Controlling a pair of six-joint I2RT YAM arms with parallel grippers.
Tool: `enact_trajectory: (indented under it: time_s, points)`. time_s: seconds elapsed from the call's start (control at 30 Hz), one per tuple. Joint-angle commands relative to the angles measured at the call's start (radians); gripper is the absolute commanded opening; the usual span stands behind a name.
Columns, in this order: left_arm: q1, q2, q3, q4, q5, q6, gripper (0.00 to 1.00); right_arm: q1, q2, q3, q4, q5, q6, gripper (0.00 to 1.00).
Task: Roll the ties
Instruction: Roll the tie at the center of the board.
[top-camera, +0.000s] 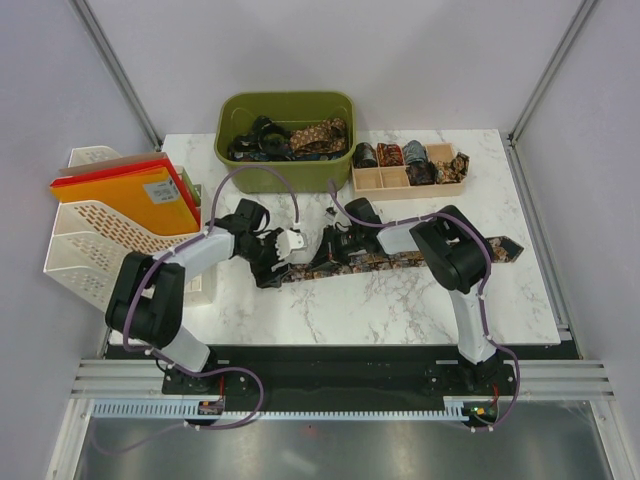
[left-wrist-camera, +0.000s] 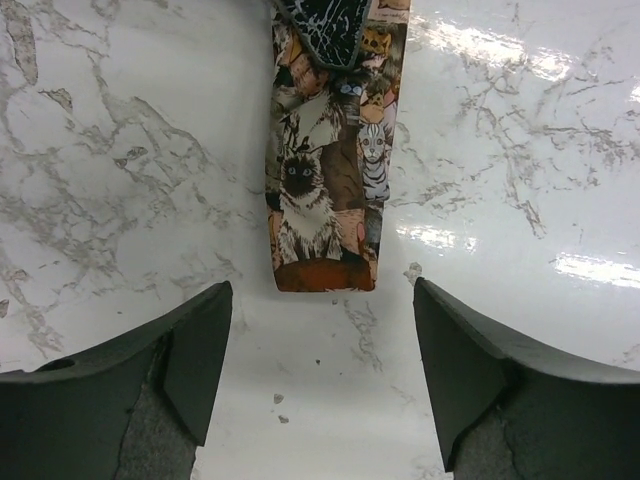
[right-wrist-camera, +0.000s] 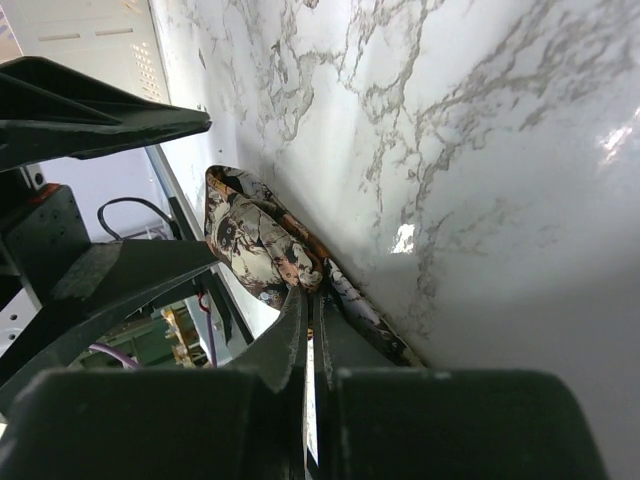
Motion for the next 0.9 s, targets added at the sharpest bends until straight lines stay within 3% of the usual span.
enact_trajectory:
  time_s: [0.0,0.33,0.87]
  points:
    - [-0.009,0.031,-0.005,0.084,0.000,-0.001,0.77,0.008,0.004,0.009,-0.045,0.047,-0.052,0.00]
    - [-0.003,0.031,0.024,0.120,-0.003,0.005,0.46,0.022,0.063,0.067,0.039,0.034,0.008,0.00]
    - [-0.041,0.040,0.176,-0.008,0.094,0.000,0.40,0.017,0.055,0.042,0.036,0.053,0.009,0.00]
